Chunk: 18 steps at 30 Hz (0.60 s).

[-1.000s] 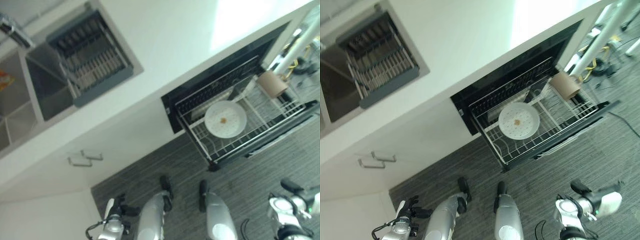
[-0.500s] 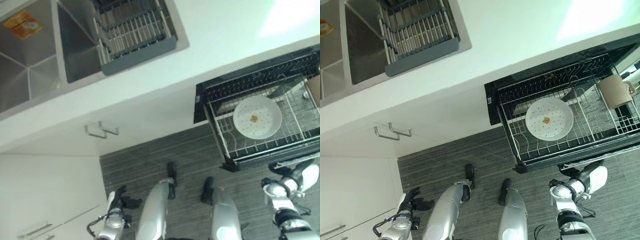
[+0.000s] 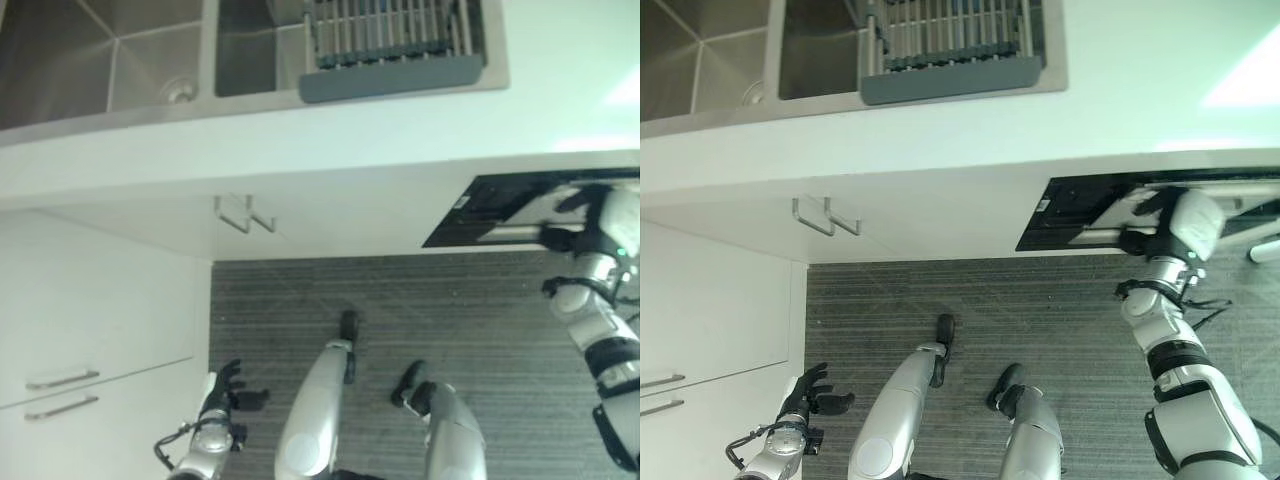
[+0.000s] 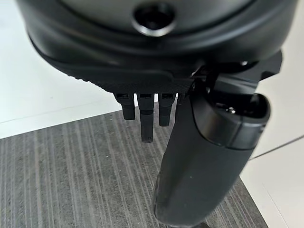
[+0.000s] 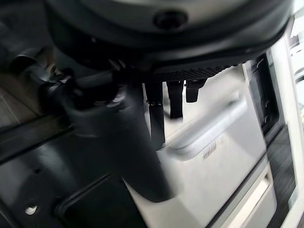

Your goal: Place the dishes in the dishwasher.

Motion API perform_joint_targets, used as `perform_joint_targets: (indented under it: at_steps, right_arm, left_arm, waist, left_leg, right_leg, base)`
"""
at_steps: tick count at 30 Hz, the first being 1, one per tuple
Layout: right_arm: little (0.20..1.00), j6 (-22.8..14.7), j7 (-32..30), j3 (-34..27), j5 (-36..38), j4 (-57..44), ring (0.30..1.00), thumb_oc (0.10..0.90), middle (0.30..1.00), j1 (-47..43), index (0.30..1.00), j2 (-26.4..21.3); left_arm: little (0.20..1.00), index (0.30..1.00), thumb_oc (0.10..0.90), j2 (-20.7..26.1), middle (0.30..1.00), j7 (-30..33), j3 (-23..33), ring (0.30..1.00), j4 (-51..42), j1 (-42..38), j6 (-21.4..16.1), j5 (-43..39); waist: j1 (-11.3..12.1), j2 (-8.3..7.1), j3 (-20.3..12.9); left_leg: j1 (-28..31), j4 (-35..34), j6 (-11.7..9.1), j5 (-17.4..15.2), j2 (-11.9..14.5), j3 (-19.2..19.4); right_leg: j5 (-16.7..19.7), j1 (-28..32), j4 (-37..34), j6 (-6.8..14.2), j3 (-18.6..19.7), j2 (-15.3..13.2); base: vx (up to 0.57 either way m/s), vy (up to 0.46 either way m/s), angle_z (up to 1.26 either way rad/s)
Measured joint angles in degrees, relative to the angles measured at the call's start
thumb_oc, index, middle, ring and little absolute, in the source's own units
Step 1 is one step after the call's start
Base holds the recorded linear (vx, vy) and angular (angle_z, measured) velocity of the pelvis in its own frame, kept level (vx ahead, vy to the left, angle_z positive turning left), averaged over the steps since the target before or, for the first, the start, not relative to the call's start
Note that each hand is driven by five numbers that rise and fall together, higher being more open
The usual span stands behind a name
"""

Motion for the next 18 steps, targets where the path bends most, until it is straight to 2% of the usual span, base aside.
perform_joint_targets:
  at_steps: [1, 6, 14, 18]
  right_arm:
    - [0.900, 0.05, 0.79, 0.22, 0.00, 0.05, 0.900, 0.800, 0.900, -0.19, 0.900, -0.25]
    - [0.900, 4.94, 2.27, 3.68, 1.15, 2.98, 0.900, 0.800, 0.900, -3.22, 0.900, -0.63]
    - [0.900, 5.49, 3.18, 4.05, 3.54, 4.65, 0.900, 0.800, 0.900, -3.47, 0.900, -0.38]
    - [0.900, 5.34, 2.61, 1.64, 5.93, 3.90, 0.900, 0.800, 0.900, -3.47, 0.900, 2.29]
  left_arm:
    - [0.900, 0.900, 0.800, 0.40, 0.900, -0.19, 0.04, 0.900, -0.01, 0.26, 0.00, 0.01]
    - [0.900, 0.900, 0.800, 1.06, 0.900, -0.44, 1.75, 0.900, -0.47, 1.53, -0.14, 0.09]
    - [0.900, 0.900, 0.800, 1.67, 0.900, -0.43, 1.75, 0.900, -4.04, 2.85, -0.99, 1.91]
    - [0.900, 0.900, 0.800, 2.16, 0.900, -0.39, 1.82, 0.900, -3.95, 2.84, -1.02, 2.32]
  waist:
    - [0.05, 0.00, 0.00]
    - [0.52, -0.03, 0.01]
    - [0.95, -0.08, 0.04]
    - [0.97, -0.09, 0.03]
  left_leg:
    - [-0.37, 0.01, -0.03, -0.02, -0.03, -0.02]
    - [-0.37, -0.12, -0.02, 0.27, -0.33, -0.82]
    - [0.35, -2.06, 0.32, 2.28, -0.72, -2.78]
    - [0.72, -2.61, 0.10, 2.78, -0.16, -3.12]
  right_leg:
    - [-0.01, 0.02, -0.05, -0.05, -0.11, -0.01]
    - [-0.13, 1.20, -0.36, 0.55, -2.34, -0.53]
    - [-0.11, 1.44, -0.71, 0.18, -3.77, -0.53]
    - [0.00, 1.53, -1.11, -0.45, -3.68, 0.07]
  base:
    - [0.09, -0.046, 0.01]
    - [0.06, -0.060, 0.13]
    - [0.02, -0.047, 0.09]
    - [-0.02, -0.028, -0.02]
